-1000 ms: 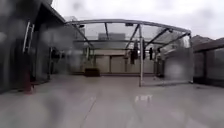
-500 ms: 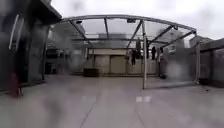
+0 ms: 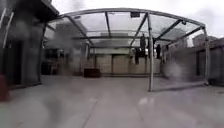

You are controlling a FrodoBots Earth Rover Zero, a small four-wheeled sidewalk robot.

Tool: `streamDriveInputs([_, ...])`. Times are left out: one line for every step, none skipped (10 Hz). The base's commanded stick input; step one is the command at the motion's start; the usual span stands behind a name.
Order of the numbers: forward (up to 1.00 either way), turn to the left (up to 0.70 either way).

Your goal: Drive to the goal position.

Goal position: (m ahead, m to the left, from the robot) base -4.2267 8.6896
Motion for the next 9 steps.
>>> streamDriveInputs([0.7,0.27])
streamDriveInputs([0.7,0.27])
streamDriveInputs([0.7,0.27])
streamDriveInputs([0.7,0.27])
streamDriveInputs([0.7,0.27])
streamDriveInputs([0.7,0.27])
streamDriveInputs([0.7,0.22])
streamDriveInputs([0.7,0.03])
streamDriveInputs([0.7,0.0])
